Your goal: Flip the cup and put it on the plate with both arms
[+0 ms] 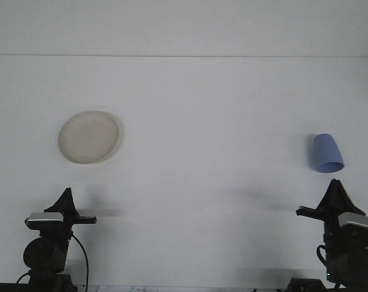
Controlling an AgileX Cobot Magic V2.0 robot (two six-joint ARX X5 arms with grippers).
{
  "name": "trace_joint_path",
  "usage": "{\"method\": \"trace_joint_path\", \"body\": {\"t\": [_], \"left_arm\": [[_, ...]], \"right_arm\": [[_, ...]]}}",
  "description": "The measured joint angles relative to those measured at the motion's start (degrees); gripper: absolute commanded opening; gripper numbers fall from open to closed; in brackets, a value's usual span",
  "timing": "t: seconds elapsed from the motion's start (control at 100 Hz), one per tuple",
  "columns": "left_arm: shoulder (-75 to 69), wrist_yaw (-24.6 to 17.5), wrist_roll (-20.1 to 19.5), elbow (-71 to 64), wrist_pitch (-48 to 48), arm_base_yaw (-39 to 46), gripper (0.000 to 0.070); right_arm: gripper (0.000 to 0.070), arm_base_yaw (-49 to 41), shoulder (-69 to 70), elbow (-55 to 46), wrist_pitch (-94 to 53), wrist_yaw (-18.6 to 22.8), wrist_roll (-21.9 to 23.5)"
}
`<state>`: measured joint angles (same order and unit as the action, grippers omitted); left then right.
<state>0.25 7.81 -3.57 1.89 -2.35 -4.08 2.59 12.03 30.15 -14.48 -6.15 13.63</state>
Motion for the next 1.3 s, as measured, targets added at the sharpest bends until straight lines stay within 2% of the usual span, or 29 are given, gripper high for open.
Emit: {"method": "trace_joint_path", "body": {"t": [0.03, 0.05, 0.08, 0.23, 0.45, 0.53, 0.69, 0.96, 1.14, 1.3], "left_arm": [[0.0, 0.0, 0.0, 0.0, 0.0, 0.0, 0.0012], [0.0, 0.0, 0.0, 0.0, 0.0, 0.0, 0.0012], [0.0, 0.0, 0.0, 0.0, 0.0, 0.0, 0.0012], [0.0, 0.0, 0.0, 0.0, 0.0, 0.0, 0.0012], [0.0, 0.0, 0.0, 0.0, 0.0, 0.0, 0.0012], [0.0, 0.0, 0.0, 0.0, 0.0, 0.0, 0.0012], [0.0, 0.0, 0.0, 0.0, 0.0, 0.0, 0.0012], [0.0, 0.0, 0.0, 0.0, 0.0, 0.0, 0.0012], [0.0, 0.0, 0.0, 0.0, 0.0, 0.0, 0.0012], [0.0, 0.0, 0.0, 0.0, 0.0, 0.0, 0.0012]], "right_arm": [[0.0525, 0.0, 1.9, 2.9, -1.2, -0.5, -1.6], [0.0589, 0.0, 3.1, 4.6, -1.9, -0.8, -2.6], [0.0630, 0.0, 4.9, 7.1, -3.0, -1.5, -4.0], [0.0621, 0.0, 12.2, 14.8, -6.1, -5.0, -10.8], [0.0618, 3.0, 17.2, 10.5, -6.9, -5.9, -19.4], [0.0618, 6.0, 18.6, 7.5, -5.5, -4.0, -21.4], [0.0618, 14.5, 21.9, 2.6, -3.8, 2.8, -22.8], [0.0615, 24.5, 37.5, 2.0, 4.3, 12.1, -24.7], [0.0611, 26.6, 49.6, 2.0, 8.6, 12.6, -27.5], [0.0609, 28.8, 54.4, 2.0, 15.9, 12.5, -28.3]]}}
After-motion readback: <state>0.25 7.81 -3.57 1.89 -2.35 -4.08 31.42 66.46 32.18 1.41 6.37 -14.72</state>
